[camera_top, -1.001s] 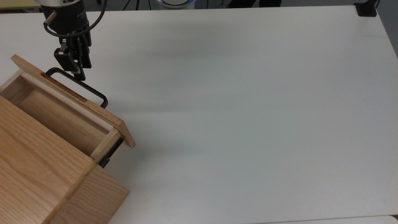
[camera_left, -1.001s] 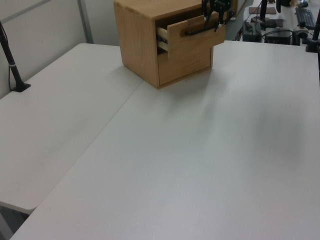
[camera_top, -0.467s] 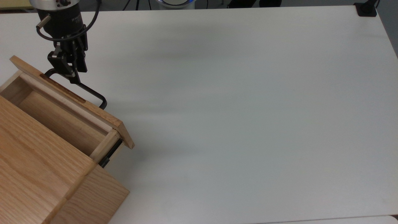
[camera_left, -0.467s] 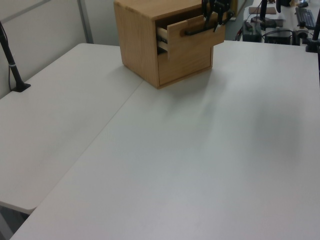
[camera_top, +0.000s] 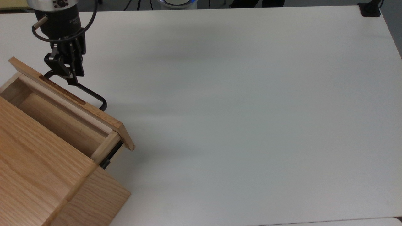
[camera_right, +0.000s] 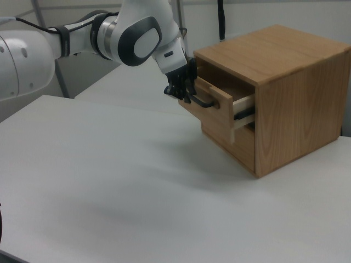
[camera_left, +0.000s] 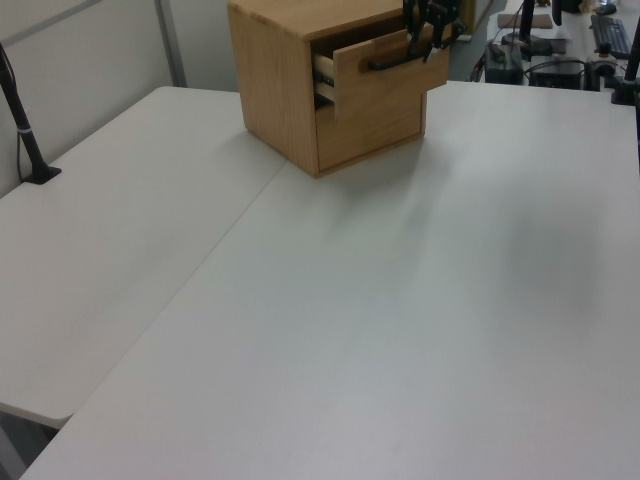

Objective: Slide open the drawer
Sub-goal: 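Pull the handle further to slide the drawer out more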

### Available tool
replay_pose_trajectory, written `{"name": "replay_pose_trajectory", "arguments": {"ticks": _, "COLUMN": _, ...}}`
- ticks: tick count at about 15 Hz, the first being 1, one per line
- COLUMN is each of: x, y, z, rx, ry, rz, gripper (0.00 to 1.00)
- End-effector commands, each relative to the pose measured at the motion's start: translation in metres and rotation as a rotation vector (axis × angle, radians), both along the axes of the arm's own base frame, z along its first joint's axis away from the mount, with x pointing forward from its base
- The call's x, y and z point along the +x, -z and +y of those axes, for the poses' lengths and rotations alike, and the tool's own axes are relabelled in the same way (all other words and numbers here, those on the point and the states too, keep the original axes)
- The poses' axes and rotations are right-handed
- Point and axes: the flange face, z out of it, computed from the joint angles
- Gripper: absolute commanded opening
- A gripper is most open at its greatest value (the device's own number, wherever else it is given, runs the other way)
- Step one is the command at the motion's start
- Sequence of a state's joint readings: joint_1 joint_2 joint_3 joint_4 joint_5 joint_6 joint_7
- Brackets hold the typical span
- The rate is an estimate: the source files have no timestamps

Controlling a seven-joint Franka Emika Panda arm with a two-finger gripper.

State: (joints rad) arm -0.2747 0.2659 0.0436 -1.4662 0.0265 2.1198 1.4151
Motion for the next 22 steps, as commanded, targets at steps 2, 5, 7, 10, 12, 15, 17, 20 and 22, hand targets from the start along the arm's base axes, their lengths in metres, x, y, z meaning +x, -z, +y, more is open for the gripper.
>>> {"name": "replay_pose_trajectory", "arguments": {"ticks": 2, "x": 0.003, "y": 0.015, "z": -0.006, "rx": -0.011, "ry": 0.027, "rz": 0.004, "gripper": 0.24}}
{"name": "replay_pose_trajectory", "arguments": {"ticks": 5, "x": 0.006, "y": 0.016, "z": -0.006, "rx": -0.033, "ry": 0.026, "rz": -0.008, "gripper": 0.15}}
{"name": "replay_pose_trajectory", "arguments": {"ticks": 7, "x": 0.005, "y": 0.015, "z": -0.006, "rx": -0.043, "ry": 0.021, "rz": -0.004, "gripper": 0.15}}
{"name": "replay_pose_trajectory", "arguments": {"ticks": 10, "x": 0.002, "y": 0.014, "z": -0.003, "rx": -0.044, "ry": 0.01, "rz": 0.005, "gripper": 0.15}}
{"name": "replay_pose_trajectory", "arguments": {"ticks": 12, "x": -0.001, "y": 0.016, "z": 0.001, "rx": -0.039, "ry": 0.004, "rz": 0.029, "gripper": 0.15}}
{"name": "replay_pose_trajectory", "arguments": {"ticks": 15, "x": -0.008, "y": 0.016, "z": 0.005, "rx": -0.041, "ry": -0.008, "rz": 0.039, "gripper": 0.15}}
{"name": "replay_pose_trajectory", "arguments": {"ticks": 17, "x": -0.017, "y": 0.018, "z": 0.012, "rx": -0.044, "ry": -0.032, "rz": 0.054, "gripper": 0.15}}
{"name": "replay_pose_trajectory", "arguments": {"ticks": 20, "x": -0.025, "y": 0.019, "z": 0.018, "rx": -0.039, "ry": -0.05, "rz": 0.098, "gripper": 0.15}}
{"name": "replay_pose_trajectory", "arguments": {"ticks": 22, "x": -0.028, "y": 0.02, "z": 0.022, "rx": -0.035, "ry": -0.068, "rz": 0.132, "gripper": 0.15}}
